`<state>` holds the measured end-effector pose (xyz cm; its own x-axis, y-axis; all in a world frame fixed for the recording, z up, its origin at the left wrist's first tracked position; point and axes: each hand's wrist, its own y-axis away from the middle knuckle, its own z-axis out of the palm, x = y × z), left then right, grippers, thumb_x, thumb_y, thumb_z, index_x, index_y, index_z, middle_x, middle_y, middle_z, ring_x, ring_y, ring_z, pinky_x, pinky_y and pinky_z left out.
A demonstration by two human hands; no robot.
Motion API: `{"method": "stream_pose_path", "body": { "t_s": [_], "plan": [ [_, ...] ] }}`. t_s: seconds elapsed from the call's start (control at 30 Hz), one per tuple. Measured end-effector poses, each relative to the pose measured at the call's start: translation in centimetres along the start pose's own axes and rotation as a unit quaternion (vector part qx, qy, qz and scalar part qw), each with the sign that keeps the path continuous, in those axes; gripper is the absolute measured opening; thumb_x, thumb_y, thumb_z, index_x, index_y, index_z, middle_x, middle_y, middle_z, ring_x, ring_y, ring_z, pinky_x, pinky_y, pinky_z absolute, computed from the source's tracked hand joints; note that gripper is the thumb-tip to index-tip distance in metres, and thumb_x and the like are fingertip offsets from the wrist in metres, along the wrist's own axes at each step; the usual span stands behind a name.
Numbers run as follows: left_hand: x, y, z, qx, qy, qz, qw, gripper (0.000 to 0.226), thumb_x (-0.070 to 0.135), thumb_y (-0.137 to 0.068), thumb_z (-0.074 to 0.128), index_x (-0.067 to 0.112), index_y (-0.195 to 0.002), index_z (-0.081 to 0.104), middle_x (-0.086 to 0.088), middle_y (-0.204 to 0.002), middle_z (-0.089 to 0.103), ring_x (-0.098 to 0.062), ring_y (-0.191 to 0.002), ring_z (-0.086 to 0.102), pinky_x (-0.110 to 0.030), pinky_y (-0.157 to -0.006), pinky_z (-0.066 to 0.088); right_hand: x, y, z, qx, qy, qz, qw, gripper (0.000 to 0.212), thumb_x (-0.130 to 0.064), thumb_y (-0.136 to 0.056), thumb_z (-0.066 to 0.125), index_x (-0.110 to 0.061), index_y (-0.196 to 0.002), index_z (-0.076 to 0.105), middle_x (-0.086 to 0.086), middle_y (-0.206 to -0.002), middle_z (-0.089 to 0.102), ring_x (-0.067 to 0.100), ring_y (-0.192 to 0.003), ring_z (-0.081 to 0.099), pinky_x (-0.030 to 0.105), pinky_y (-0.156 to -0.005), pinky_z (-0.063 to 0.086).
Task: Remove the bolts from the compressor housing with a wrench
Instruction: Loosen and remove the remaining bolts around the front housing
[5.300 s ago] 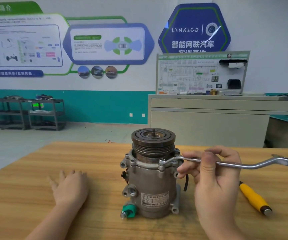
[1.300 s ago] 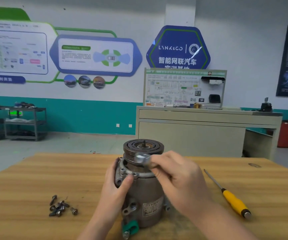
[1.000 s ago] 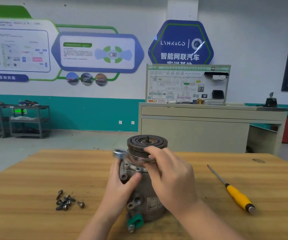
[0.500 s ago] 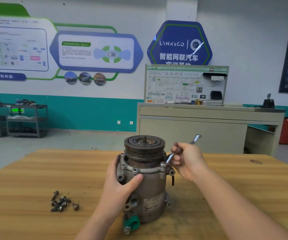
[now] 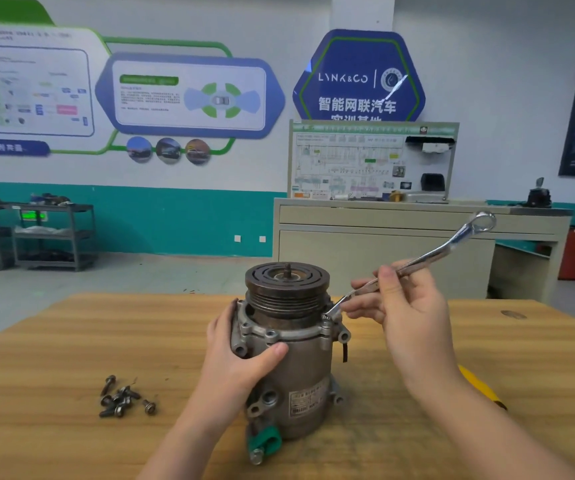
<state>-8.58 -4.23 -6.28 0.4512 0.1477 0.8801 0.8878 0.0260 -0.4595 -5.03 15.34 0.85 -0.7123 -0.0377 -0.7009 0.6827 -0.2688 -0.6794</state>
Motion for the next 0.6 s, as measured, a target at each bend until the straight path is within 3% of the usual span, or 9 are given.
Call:
{"method": "stream_pose_path", "body": {
  "t_s": [0.1,0.17,0.27,0.3,0.33,0.4,0.47,0.53,0.6],
  "plan": [
    [0.0,0.2,0.1,0.006,-0.003,0.001,1.0,0.125,0.071,-0.041,0.073,0.026,-0.149,0.027,0.009,-0.137,0.035,-0.008,-0.125,0.043,-0.026,-0.101,0.038,-0.9,1.3,0.7,-0.055,0.121,-0.118,0.984,0.012,-0.042,-0.094,0.051,-0.043,-0.084,0.058,-0.002,-0.075,0.07,0.015,-0.058,0.069,0.031,-0.054,0.056],
    [0.0,0.1,0.2,0.016,-0.006,0.008,1.0,0.125,0.07,-0.04,0.073,0.024,-0.148,0.03,0.007,-0.135,0.037,-0.009,-0.125,0.044,-0.027,-0.102,0.038,-0.9,1.9,1.1,-0.107,0.219,-0.237,0.941,0.006,-0.038,-0.093,0.053,-0.034,-0.089,0.056,-0.004,-0.07,0.065,0.01,-0.062,0.066,0.03,-0.059,0.054],
    [0.1,0.1,0.2,0.011,-0.006,0.003,1.0,0.129,0.074,-0.035,0.075,0.025,-0.146,0.031,0.008,-0.137,0.037,-0.01,-0.125,0.044,-0.033,-0.107,0.038,0.2,3.0,1.6,-0.18,0.332,-0.4,0.835,0.008,-0.025,-0.097,0.046,-0.02,-0.098,0.053,0.001,-0.083,0.059,0.016,-0.067,0.059,0.022,-0.062,0.048],
    [0.1,0.1,0.3,0.011,-0.009,0.0,1.0,0.13,0.074,-0.033,0.075,0.026,-0.145,0.031,0.009,-0.137,0.037,-0.01,-0.125,0.044,-0.034,-0.108,0.038,0.8,3.3,1.4,-0.18,0.334,-0.423,0.823,0.012,-0.023,-0.1,0.042,-0.016,-0.1,0.052,0.004,-0.087,0.059,0.017,-0.069,0.058,0.02,-0.064,0.048],
    [0.1,0.1,0.3,0.015,-0.013,0.002,1.0,0.128,0.073,-0.035,0.074,0.026,-0.146,0.032,0.008,-0.136,0.037,-0.011,-0.125,0.045,-0.033,-0.106,0.039,1.5,3.7,1.2,-0.161,0.311,-0.427,0.833,0.015,-0.023,-0.101,0.038,-0.014,-0.103,0.051,0.005,-0.091,0.059,0.017,-0.073,0.058,0.018,-0.068,0.05],
    [0.3,0.4,0.3,0.024,-0.009,0.012,1.0,0.123,0.072,-0.04,0.071,0.026,-0.147,0.032,0.01,-0.136,0.039,-0.008,-0.125,0.044,-0.023,-0.099,0.04,2.4,4.2,1.0,-0.073,0.186,-0.362,0.911,0.016,-0.027,-0.102,0.035,-0.019,-0.106,0.048,0.004,-0.092,0.059,0.013,-0.074,0.059,0.017,-0.071,0.049],
    [0.4,0.4,0.3,0.027,-0.009,0.019,0.999,0.12,0.071,-0.042,0.07,0.025,-0.147,0.032,0.011,-0.138,0.04,-0.006,-0.126,0.043,-0.025,-0.101,0.037,2.4,3.9,1.4,0.041,0.045,-0.245,0.968,0.011,-0.02,-0.101,0.032,-0.026,-0.099,0.041,0.004,-0.081,0.062,0.013,-0.056,0.057,0.021,-0.057,0.048],
    [0.4,0.3,0.3,0.027,-0.01,0.016,0.999,0.122,0.071,-0.043,0.07,0.024,-0.148,0.032,0.01,-0.139,0.041,-0.006,-0.126,0.043,-0.027,-0.102,0.037,2.4,2.5,1.9,0.141,-0.056,-0.102,0.983,0.016,-0.01,-0.095,0.032,-0.025,-0.092,0.037,0.006,-0.067,0.063,0.015,-0.041,0.048,0.022,-0.044,0.042],
    [0.4,0.4,0.3,0.023,-0.005,0.016,1.0,0.123,0.072,-0.042,0.071,0.025,-0.148,0.031,0.01,-0.139,0.041,-0.006,-0.125,0.044,-0.027,-0.1,0.038,2.5,-0.1,1.7,0.18,-0.134,0.061,0.973,0.019,-0.002,-0.091,0.03,-0.019,-0.089,0.037,0.007,-0.055,0.057,0.015,-0.032,0.039,0.019,-0.036,0.033]
  ]
}}
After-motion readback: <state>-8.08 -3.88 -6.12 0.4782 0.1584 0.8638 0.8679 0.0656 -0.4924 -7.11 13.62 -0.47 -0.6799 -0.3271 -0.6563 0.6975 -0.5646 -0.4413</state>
